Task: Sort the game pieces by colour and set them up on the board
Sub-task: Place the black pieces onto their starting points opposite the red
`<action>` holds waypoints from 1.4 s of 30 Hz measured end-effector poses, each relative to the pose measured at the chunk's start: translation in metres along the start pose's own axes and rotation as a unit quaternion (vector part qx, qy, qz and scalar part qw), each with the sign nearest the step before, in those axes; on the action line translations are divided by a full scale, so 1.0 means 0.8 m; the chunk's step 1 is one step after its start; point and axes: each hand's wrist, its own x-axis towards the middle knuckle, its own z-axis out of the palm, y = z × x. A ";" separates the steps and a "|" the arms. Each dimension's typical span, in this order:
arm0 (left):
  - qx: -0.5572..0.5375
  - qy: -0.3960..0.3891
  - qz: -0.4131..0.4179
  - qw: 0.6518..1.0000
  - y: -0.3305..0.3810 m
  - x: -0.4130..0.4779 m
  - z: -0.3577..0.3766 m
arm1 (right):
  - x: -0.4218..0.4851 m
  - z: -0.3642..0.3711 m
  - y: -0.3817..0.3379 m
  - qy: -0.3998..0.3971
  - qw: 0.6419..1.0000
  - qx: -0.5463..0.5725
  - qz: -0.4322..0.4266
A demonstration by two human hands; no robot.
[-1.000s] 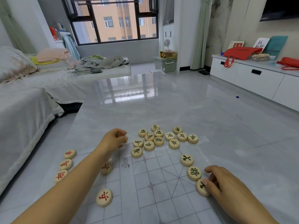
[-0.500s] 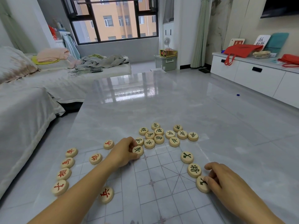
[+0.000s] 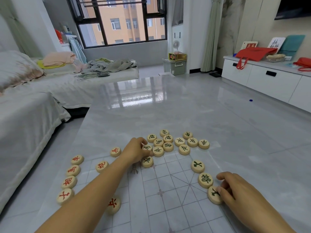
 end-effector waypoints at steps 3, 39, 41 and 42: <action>0.026 0.004 0.005 1.000 0.003 0.004 0.000 | 0.001 0.000 0.000 -0.001 1.000 -0.003 -0.002; 0.077 -0.142 0.243 0.956 0.026 -0.117 0.037 | -0.001 -0.001 0.007 0.034 0.999 0.038 0.012; 0.074 -0.142 0.242 0.957 0.029 -0.119 0.039 | -0.001 -0.002 0.008 0.038 0.998 0.041 0.014; 0.069 -0.141 0.240 0.958 0.030 -0.120 0.041 | 0.000 -0.003 0.009 0.041 0.998 0.044 0.014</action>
